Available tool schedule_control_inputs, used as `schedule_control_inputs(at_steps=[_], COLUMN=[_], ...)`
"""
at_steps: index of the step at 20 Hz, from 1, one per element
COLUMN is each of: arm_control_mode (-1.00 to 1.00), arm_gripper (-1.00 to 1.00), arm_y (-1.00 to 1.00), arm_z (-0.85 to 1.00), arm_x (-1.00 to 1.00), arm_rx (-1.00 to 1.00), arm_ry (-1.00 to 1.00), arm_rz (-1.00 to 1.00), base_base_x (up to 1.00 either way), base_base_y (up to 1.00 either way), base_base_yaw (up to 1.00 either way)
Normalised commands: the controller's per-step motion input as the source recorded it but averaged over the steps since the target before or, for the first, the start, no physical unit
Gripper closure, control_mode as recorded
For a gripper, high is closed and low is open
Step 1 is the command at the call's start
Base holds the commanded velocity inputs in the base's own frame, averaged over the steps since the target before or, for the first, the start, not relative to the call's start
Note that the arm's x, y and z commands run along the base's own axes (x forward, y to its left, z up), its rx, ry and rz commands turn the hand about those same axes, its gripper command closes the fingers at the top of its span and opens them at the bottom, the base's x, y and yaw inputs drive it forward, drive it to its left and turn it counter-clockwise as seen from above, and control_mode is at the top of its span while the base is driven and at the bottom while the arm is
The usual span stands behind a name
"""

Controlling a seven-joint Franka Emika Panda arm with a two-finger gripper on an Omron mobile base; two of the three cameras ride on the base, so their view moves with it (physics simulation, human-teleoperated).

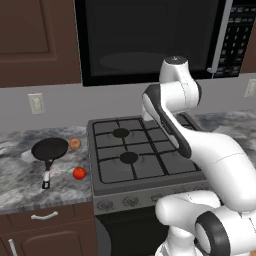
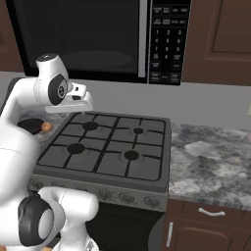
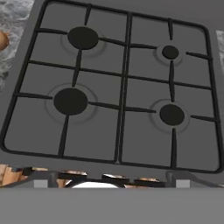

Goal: Place the pan on the front left burner on the stove. Then place the tomato and the onion in the pan and turn on the front left burner.

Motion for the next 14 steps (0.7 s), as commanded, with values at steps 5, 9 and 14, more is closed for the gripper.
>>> schedule_control_inputs(at_steps=[5, 9, 14], arm_control_mode=[-1.00, -1.00, -1.00], arm_gripper=[-1.00, -1.00, -1.00], arm_y=[0.30, 0.40, 0.45], arm_z=[0.00, 0.00, 0.00], arm_x=[0.00, 0.00, 0.00], arm_rx=[0.00, 0.00, 0.00], arm_ry=[0.00, 0.00, 0.00], arm_rz=[0.00, 0.00, 0.00], base_base_x=[0.00, 0.00, 0.00], base_base_y=[0.00, 0.00, 0.00], base_base_yaw=[0.00, 0.00, 0.00])
